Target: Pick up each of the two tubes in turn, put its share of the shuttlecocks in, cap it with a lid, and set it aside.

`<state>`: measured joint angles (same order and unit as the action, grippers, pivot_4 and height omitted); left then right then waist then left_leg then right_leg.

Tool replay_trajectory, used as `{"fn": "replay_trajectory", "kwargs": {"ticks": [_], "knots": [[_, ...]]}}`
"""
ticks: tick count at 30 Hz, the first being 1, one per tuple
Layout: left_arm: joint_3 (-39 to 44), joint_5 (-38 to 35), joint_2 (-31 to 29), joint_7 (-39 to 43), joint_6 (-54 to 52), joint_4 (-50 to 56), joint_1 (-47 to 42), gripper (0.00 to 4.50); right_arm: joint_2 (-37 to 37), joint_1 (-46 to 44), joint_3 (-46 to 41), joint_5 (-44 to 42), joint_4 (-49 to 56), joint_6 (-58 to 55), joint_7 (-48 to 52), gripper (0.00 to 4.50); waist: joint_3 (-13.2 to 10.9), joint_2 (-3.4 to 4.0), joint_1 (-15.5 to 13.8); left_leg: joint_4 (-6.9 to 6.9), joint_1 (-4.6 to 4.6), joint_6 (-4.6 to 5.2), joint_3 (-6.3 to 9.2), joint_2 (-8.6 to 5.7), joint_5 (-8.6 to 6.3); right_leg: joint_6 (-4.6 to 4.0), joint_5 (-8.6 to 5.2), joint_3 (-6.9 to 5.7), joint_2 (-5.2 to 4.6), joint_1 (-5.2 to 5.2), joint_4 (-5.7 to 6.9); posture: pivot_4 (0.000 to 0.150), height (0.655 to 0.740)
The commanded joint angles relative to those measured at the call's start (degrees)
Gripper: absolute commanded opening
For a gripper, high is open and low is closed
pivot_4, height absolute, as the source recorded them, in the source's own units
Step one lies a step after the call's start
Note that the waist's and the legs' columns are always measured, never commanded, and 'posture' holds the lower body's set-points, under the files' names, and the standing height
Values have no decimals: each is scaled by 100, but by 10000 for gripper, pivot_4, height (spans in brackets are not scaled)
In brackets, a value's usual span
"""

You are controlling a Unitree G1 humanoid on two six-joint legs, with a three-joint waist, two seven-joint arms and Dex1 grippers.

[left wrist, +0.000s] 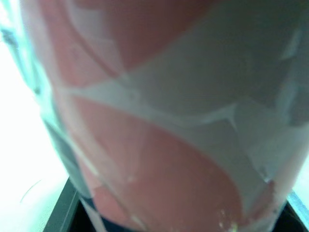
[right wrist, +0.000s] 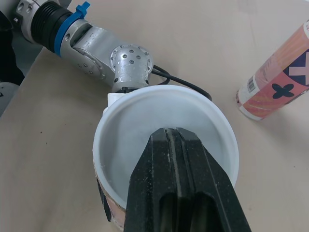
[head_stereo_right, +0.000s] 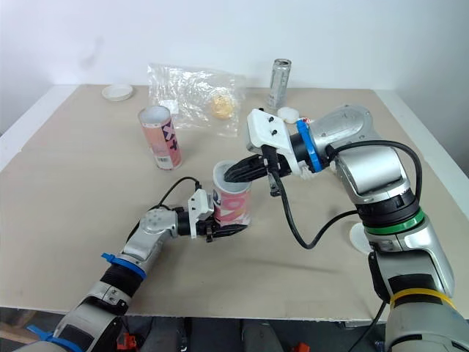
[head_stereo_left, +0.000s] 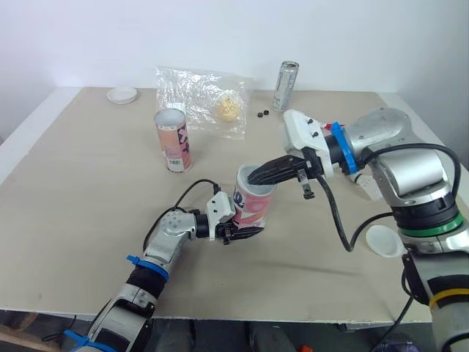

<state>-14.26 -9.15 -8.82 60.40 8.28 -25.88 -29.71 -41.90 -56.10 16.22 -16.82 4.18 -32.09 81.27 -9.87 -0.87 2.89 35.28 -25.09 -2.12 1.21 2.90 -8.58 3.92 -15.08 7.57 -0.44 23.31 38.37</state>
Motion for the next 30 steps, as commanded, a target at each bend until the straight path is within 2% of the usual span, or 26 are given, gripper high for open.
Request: {"fn": "replay_trajectory", "kwargs": {"ticks": [1, 14, 30], "knots": [[-53, 87, -31, -45, -63, -93, 99, 24155, 86, 25, 346, 133, -15, -153, 55, 220, 2, 2, 2, 0, 1, 0, 0, 1, 0, -1, 1, 0, 1, 0, 0, 1500, 7400], [-47, 101, -20, -40, -41, -86, 106, 24155, 243, -87, 543, 147, 98, -1047, -15, 220, 16, 13, 24, 0, 3, 0, 0, 4, 0, -4, 3, -1, 4, 2, 0, 1500, 7400], [-40, 123, -7, -30, -18, -132, 93, 24155, 417, -127, 1091, 619, 10, -898, 108, 220, 64, 16, 154, 0, 22, -3, 2, 4, -2, -5, 3, -1, 3, 2, -1, 1500, 7400]]}}
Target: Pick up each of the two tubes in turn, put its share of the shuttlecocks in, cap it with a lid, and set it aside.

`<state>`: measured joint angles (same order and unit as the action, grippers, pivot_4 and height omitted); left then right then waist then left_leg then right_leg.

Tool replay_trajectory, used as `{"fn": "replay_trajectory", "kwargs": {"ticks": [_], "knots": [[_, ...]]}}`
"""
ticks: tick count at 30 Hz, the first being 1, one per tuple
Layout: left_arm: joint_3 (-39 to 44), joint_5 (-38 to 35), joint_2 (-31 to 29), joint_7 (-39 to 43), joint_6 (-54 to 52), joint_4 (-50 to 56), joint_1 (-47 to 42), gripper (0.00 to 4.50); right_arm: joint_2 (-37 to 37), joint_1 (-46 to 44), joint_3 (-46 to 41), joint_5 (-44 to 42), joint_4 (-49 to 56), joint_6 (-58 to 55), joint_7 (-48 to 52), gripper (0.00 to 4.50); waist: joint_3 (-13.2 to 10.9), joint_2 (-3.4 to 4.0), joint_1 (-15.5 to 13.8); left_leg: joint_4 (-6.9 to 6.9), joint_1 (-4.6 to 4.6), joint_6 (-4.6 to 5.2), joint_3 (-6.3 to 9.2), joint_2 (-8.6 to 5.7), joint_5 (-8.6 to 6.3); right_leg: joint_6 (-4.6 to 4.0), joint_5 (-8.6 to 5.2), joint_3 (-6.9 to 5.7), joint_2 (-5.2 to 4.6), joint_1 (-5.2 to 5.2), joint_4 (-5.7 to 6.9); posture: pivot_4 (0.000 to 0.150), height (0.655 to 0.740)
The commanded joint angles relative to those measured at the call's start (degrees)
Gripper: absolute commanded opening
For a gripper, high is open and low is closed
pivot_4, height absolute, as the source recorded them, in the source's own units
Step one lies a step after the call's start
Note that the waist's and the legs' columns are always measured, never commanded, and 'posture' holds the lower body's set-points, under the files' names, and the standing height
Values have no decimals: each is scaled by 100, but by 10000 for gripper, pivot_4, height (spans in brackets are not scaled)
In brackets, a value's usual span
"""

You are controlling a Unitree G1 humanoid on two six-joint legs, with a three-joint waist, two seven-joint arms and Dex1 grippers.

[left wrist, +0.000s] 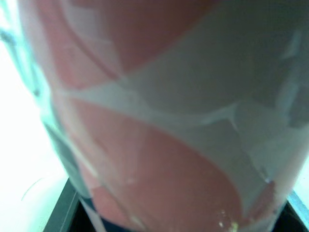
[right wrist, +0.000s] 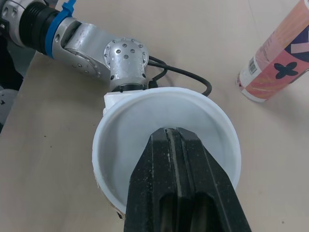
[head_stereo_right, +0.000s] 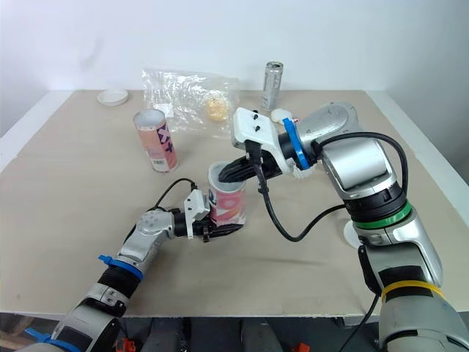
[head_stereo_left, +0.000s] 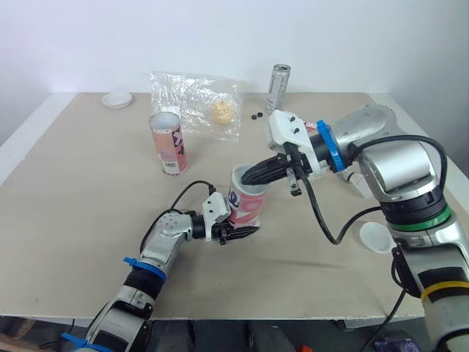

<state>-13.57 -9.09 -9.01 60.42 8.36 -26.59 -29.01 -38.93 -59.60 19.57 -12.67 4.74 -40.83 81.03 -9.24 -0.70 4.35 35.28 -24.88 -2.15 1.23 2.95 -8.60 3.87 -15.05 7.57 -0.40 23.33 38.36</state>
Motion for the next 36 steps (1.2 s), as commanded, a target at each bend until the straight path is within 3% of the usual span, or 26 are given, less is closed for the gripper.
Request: {"fn": "replay_trajectory", "kwargs": {"ticks": [1, 8, 16, 36], "knots": [[-109, 118, 8, -33, -27, -59, 25, 24155, 132, 216, 774, 215, -48, -22, 141, 220, 4, -4, 12, -2, 14, -1, 0, 0, -1, -1, -1, 0, 0, -3, -4, 1500, 7400], [-108, 119, 0, -34, -35, -45, 46, 24155, 647, 56, 287, -247, -69, -382, -63, 220, 26, -19, 25, -33, 40, -4, 0, 0, -3, -15, 7, 3, -1, -9, -15, 1500, 7400], [-129, 116, 4, -27, -46, -38, 71, 24155, 762, 9, 139, -334, -124, -497, -151, 220, 25, -20, 26, -53, 43, -2, 2, -2, -2, -20, 9, 3, 1, -4, -18, 1500, 7400], [-109, 109, -5, -56, -75, -47, 74, 24155, 735, 75, 1014, 427, -439, 95, 132, 220, 53, -32, 30, -68, 62, -14, 4, -2, -9, -23, 7, 3, 1, -6, -22, 1500, 7400]]}}
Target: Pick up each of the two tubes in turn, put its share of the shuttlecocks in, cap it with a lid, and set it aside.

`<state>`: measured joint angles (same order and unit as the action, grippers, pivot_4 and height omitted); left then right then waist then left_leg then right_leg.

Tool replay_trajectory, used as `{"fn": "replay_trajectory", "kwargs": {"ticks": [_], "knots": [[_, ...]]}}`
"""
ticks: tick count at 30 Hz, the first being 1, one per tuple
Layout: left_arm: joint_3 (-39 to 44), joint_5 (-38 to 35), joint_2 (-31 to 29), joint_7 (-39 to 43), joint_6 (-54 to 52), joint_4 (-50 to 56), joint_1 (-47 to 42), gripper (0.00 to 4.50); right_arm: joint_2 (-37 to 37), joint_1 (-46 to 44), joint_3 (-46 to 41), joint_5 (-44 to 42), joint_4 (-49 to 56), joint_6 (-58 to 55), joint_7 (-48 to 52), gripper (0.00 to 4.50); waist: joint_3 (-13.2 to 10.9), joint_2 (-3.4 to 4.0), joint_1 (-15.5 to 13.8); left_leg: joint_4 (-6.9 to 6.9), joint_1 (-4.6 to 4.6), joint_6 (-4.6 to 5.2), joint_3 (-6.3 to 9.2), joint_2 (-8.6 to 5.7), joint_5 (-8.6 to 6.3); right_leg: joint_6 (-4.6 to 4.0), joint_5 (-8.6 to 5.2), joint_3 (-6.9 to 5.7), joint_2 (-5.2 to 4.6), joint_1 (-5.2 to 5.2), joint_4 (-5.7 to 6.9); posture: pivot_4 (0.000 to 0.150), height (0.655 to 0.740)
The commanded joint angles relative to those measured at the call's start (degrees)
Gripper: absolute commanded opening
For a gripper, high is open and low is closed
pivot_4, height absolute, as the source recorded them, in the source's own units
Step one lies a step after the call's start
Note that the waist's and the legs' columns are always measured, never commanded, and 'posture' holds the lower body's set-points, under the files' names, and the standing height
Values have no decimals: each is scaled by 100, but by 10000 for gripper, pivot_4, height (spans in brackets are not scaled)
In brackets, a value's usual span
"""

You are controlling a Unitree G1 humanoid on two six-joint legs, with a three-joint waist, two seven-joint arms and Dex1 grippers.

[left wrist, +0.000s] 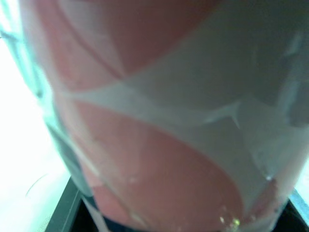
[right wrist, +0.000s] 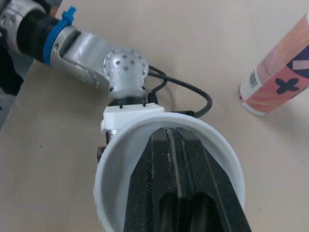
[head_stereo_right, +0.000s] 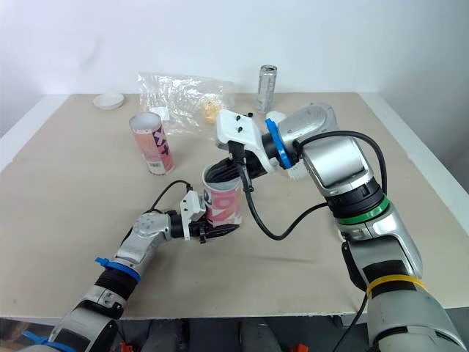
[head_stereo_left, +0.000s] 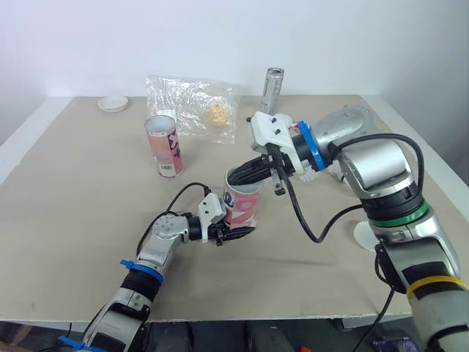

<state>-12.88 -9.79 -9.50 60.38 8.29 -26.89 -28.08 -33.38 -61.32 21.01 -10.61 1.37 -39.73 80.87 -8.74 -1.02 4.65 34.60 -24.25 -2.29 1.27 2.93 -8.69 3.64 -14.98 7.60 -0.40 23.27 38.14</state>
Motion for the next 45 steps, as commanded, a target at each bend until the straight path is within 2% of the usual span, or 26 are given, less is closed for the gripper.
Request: {"fn": "replay_trajectory", "kwargs": {"ticks": [1, 22, 28, 34, 38, 45], "knots": [[-178, 178, 44, -54, -71, -11, -16, 24155, 171, 250, 908, 263, -114, 15, 171, 220, 5, 0, 1, 0, 0, 0, 0, 0, 0, 0, 0, 0, 0, 0, 0, 1500, 7400], [-162, 169, 85, -108, -44, 75, -11, 24155, 147, 181, 1293, 615, -490, -262, 570, 220, 80, -1, 3, -10, 5, -18, 3, -1, -11, -12, -8, -3, -5, 0, -10, 1500, 7400], [-121, 146, 18, -106, -62, 178, 31, 24155, 335, -55, 286, -129, -463, -640, 484, 220, 75, -3, 2, -12, 6, -20, 8, -1, -13, -13, -9, -5, -5, 3, -10, 1500, 7400], [-94, 124, -63, -91, -112, 295, 84, 24155, -14, 107, -773, -842, 54, -942, 290, 220, 36, -3, -14, -17, -25, -19, 8, -4, -12, -15, -14, -5, -5, 16, -10, 1500, 7400], [-93, 123, -113, -87, -149, 368, 116, 24155, -500, 586, -1671, -1302, 580, -979, -18, 220, 27, -4, -66, -16, -107, -7, 25, -16, -4, 9, -17, -4, -3, 63, -10, 1500, 7400], [-116, 109, -174, -23, -150, 418, 102, 24155, -890, 1626, -3153, -1913, 1107, -945, -1011, 220, 20, -9, -129, -21, -115, 5, 44, -23, -38, 35, -50, -5, 3, 59, -9, 1500, 7400]]}}
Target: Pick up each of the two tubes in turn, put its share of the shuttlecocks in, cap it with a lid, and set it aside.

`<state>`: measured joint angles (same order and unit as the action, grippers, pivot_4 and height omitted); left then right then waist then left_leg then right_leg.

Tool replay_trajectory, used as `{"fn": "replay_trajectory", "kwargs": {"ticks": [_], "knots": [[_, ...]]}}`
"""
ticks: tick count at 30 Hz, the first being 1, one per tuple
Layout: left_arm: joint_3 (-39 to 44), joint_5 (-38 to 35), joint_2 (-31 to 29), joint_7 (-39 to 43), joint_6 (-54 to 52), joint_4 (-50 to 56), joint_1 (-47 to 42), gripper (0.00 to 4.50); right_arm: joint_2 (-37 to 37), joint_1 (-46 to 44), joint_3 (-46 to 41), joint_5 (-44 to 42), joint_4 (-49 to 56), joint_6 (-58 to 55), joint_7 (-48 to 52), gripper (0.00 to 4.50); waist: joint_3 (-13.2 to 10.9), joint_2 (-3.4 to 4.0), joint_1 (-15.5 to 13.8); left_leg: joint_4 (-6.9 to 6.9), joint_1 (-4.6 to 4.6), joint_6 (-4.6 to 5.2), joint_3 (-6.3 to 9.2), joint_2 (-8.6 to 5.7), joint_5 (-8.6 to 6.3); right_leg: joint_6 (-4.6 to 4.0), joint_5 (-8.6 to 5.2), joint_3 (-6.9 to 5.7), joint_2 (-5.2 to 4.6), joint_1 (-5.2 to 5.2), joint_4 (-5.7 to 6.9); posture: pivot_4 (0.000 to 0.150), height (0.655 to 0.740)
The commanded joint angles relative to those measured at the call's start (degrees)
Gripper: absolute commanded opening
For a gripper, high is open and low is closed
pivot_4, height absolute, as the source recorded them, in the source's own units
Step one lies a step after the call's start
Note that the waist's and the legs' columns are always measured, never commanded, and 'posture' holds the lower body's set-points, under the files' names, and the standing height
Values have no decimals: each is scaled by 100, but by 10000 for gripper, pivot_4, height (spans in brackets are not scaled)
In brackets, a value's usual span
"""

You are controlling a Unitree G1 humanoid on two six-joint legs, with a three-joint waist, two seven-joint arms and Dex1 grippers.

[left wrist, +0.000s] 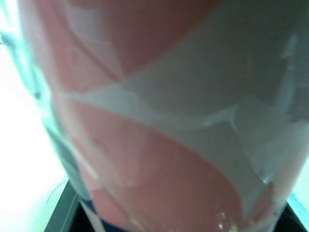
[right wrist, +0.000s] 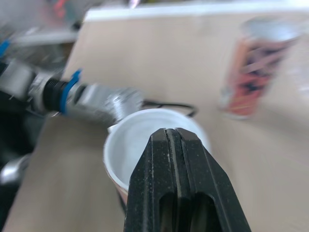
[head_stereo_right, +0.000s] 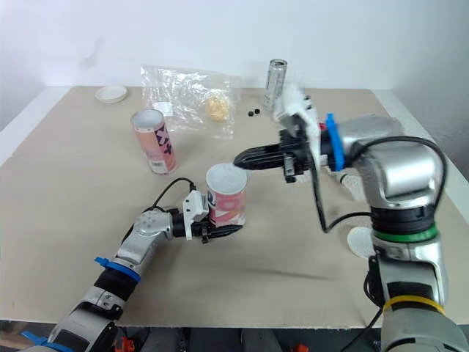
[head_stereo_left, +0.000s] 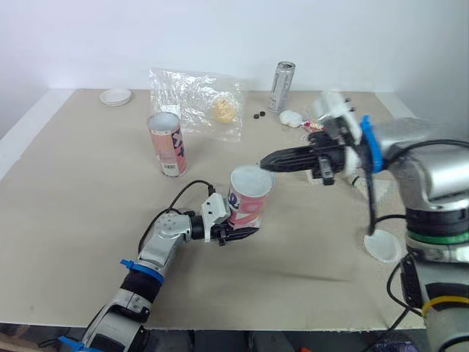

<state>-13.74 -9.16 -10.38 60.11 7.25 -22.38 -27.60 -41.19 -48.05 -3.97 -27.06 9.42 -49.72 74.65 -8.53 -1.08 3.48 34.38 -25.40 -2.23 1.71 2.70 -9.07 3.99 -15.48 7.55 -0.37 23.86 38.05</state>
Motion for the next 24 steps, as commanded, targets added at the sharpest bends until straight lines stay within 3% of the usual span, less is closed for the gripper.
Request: {"fn": "replay_trajectory", "kwargs": {"ticks": [1, 5, 6, 10, 13, 14, 15, 24], "knots": [[-37, 46, -91, 24, -36, -31, 40, 24155, -130, 541, -835, -316, 373, 116, -513, 220, -7, -3, -16, 0, 0, 1, 4, 0, 0, 0, -1, -3, 1, -2, 0, 1500, 7400], [-50, 19, -123, 147, 3, -25, -26, 24155, 124, 1749, -1239, -376, 924, 555, -972, 220, -28, -1, -27, 3, 11, 2, 11, -1, -2, 1, -6, -9, 2, -19, -1, 1500, 7400], [-51, 17, -133, 168, 13, -30, -36, 31807, 149, 1911, -1234, -357, 986, 703, -1028, 6518, -39, -8, -47, 5, 13, 1, 1, -1, -3, 3, -4, -1, 0, -19, -1, 1500, 7400], [-51, -39, -174, 283, 50, 55, -26, 45000, 140, 2838, -1140, -52, 977, 1541, -1125, 21371, -53, -8, -60, 8, 32, 1, 14, -2, -4, 3, -7, -7, 4, -44, 0, 1500, 7400], [-75, -76, -228, 380, 51, 177, 21, 45000, 257, 3502, -936, 119, 929, 2218, -1125, 34583, -61, -8, -74, 11, 32, 0, 17, -2, -5, 3, -12, -10, 4, -48, -2, 1500, 7400], [-84, -82, -253, 414, 72, 209, 35, 45000, 287, 3604, -864, 144, 905, 2356, -1139, 41297, -62, -6, -69, 11, 31, 0, 14, -5, -5, 6, -12, -6, 2, -48, -1, 1500, 7400], [-79, -95, -273, 440, 72, 224, 34, 45000, 301, 3662, -792, 134, 878, 2425, -1128, 44160, -65, -4, -58, 11, 31, -1, 14, -5, -5, 6, -12, -6, 2, -47, -2, 1500, 7400], [87, -252, -712, 773, 143, 571, 116, 45000, 617, 3857, -69, 388, 325, 3323, -1150, 44160, -74, -10, -65, 13, 32, -1, 18, -3, -5, 5, -10, -8, 5, -49, -1, 1500, 7400]]}}
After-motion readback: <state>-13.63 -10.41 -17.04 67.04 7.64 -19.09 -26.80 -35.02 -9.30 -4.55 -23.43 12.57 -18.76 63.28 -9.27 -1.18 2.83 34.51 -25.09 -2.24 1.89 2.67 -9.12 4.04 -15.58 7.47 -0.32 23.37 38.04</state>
